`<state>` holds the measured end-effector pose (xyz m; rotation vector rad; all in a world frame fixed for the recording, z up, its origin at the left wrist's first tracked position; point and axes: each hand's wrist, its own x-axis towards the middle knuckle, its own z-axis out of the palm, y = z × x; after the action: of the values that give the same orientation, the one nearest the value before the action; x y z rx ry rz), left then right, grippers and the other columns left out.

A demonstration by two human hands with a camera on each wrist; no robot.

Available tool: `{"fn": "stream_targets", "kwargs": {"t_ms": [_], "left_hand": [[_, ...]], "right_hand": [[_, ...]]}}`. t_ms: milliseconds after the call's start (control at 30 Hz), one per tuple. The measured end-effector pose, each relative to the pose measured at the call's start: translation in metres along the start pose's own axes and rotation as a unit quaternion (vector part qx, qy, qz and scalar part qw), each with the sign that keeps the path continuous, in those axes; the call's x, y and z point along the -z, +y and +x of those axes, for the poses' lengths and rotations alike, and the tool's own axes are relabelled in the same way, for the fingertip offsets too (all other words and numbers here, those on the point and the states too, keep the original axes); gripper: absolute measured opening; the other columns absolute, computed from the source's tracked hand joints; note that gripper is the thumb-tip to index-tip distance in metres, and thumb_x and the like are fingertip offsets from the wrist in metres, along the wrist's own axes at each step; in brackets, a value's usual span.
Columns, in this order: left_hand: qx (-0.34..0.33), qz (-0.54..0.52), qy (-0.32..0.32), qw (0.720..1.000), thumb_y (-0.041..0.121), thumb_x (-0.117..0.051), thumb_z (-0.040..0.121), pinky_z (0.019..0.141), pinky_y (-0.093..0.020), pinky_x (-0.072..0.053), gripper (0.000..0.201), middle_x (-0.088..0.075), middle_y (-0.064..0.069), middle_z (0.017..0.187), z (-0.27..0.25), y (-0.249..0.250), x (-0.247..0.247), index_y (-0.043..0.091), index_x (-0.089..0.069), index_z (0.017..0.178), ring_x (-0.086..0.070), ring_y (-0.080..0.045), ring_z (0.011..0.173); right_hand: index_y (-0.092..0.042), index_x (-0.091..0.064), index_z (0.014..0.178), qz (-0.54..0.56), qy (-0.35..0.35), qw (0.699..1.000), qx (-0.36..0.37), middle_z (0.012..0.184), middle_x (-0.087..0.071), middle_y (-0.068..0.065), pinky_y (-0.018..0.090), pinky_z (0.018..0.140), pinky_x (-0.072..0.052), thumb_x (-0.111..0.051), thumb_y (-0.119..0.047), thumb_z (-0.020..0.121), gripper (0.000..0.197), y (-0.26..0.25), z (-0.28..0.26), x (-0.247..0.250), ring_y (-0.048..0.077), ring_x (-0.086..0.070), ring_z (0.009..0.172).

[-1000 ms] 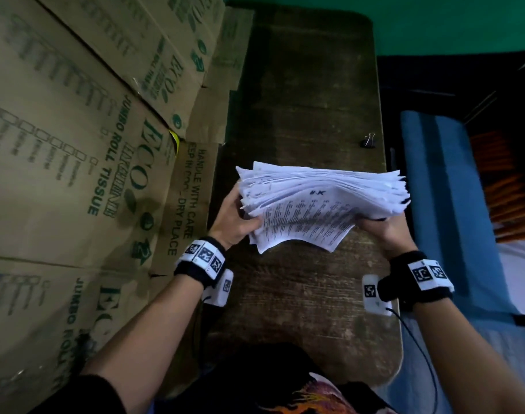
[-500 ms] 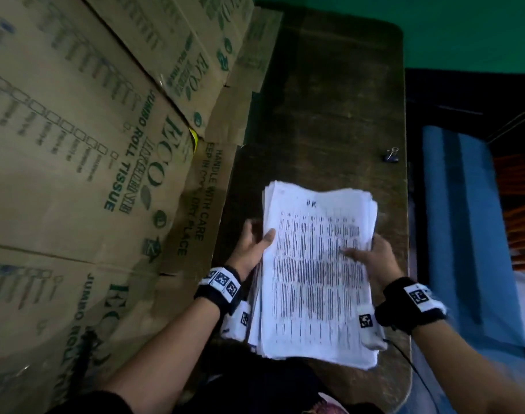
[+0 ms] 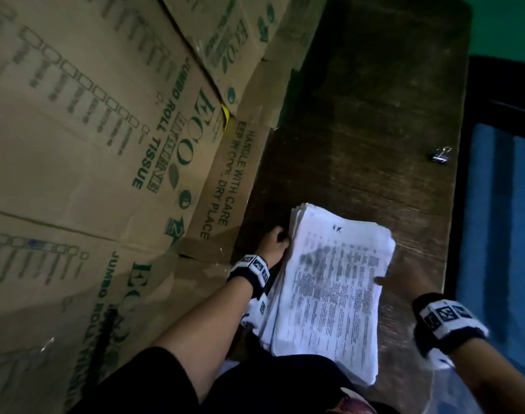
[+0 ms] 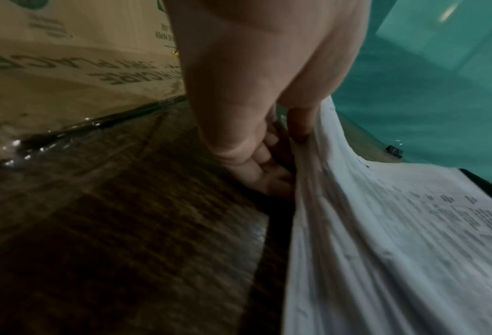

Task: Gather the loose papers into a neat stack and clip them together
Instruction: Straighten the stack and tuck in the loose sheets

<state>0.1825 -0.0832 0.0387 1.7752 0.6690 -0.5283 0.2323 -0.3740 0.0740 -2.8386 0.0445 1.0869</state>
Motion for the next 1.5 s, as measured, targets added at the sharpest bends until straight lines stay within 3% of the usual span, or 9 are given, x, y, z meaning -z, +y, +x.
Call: {"fn": "stream_targets", "kwargs": {"t_ms": [100,267,367,467,533,700,933,1267,1500], "left_hand": [[-0.009,-0.025,-0.004,1.0,0.009,-0.053,0.095,0.093,-0.024,-0.034,0.043,-0.049,-0.017,0.139,0.001,0.001,0.004,-0.001,-0.043,0.136,-0.046,-0.03,0.128],[-0.03,-0.063,-0.011,0.998,0.01,-0.059,0.089,0.081,-0.021,-0.036,0.034,-0.059,-0.023,0.124,-0.001,0.002,0.003,-0.007,-0.056,0.118,-0.054,-0.021,0.104],[-0.035,-0.066,-0.011,0.997,0.007,-0.061,0.083,0.072,-0.015,-0.039,0.028,-0.063,-0.027,0.111,-0.003,0.001,0.004,-0.009,-0.059,0.106,-0.052,-0.017,0.091],[-0.016,-0.072,-0.013,0.997,0.0,-0.058,0.086,0.066,-0.008,-0.036,0.02,-0.063,-0.027,0.104,0.0,-0.001,0.005,-0.009,-0.06,0.104,-0.052,-0.017,0.088],[-0.002,-0.082,-0.011,0.997,-0.006,-0.054,0.087,0.064,-0.013,-0.036,0.019,-0.06,-0.022,0.095,0.001,0.002,0.004,-0.011,-0.059,0.105,-0.051,-0.018,0.087],[0.047,-0.124,0.024,0.991,-0.004,-0.055,0.085,0.076,-0.028,-0.041,0.022,-0.064,-0.026,0.109,0.009,-0.001,0.0,-0.003,-0.062,0.106,-0.054,-0.021,0.09],[0.041,-0.088,-0.014,0.995,0.003,-0.062,0.082,0.096,-0.037,-0.048,0.042,-0.063,-0.015,0.12,0.014,0.003,-0.003,0.007,-0.055,0.123,-0.06,-0.027,0.107],[0.057,-0.082,-0.027,0.995,0.007,-0.062,0.081,0.097,-0.044,-0.05,0.03,-0.068,-0.018,0.113,0.01,0.004,-0.01,0.005,-0.067,0.111,-0.063,-0.03,0.104],[0.035,0.01,-0.091,0.995,0.013,-0.058,0.091,0.082,-0.029,-0.046,0.023,-0.066,-0.013,0.117,0.004,0.011,-0.016,0.005,-0.065,0.112,-0.061,-0.025,0.106]], "right_hand": [[-0.014,-0.026,0.147,-0.088,0.094,0.987,0.098,0.142,-0.043,0.017,0.05,0.103,-0.036,-0.067,-0.036,0.085,0.077,-0.042,-0.011,0.032,0.039,-0.042,0.128],[-0.02,-0.049,0.136,-0.227,0.151,0.873,0.405,0.138,-0.048,0.008,0.053,0.085,-0.04,-0.084,-0.019,0.065,0.079,-0.132,0.006,0.035,0.03,-0.034,0.119],[-0.019,-0.063,0.12,-0.39,0.111,0.817,0.411,0.123,-0.06,0.006,0.055,0.084,-0.042,-0.092,-0.02,0.048,0.077,-0.16,0.018,0.035,0.032,-0.046,0.115],[-0.024,-0.064,0.117,-0.462,0.107,0.78,0.408,0.123,-0.06,-0.002,0.057,0.091,-0.036,-0.081,-0.021,0.066,0.054,-0.175,0.019,0.037,0.03,-0.047,0.116],[-0.026,-0.063,0.115,-0.479,0.107,0.765,0.416,0.121,-0.06,-0.003,0.059,0.092,-0.035,-0.082,-0.023,0.062,0.056,-0.178,0.02,0.039,0.029,-0.046,0.118],[-0.019,-0.069,0.089,-0.452,0.096,0.754,0.467,0.093,-0.061,0.006,0.054,0.086,-0.038,-0.092,-0.018,0.04,0.054,-0.172,0.031,0.038,0.03,-0.059,0.095],[-0.023,-0.07,0.086,-0.443,0.082,0.757,0.474,0.084,-0.07,-0.001,0.043,0.079,-0.03,-0.09,-0.023,0.045,0.045,-0.168,0.029,0.041,0.026,-0.062,0.089],[-0.026,-0.067,0.082,-0.409,0.07,0.745,0.522,0.072,-0.067,-0.004,0.038,0.076,-0.03,-0.081,-0.009,0.059,0.032,-0.149,0.028,0.049,0.022,-0.066,0.074],[-0.023,-0.066,0.101,-0.391,0.116,0.739,0.537,0.075,-0.067,-0.003,0.041,0.077,-0.037,-0.074,-0.001,0.065,0.043,-0.131,0.018,0.052,0.023,-0.063,0.074]]}}
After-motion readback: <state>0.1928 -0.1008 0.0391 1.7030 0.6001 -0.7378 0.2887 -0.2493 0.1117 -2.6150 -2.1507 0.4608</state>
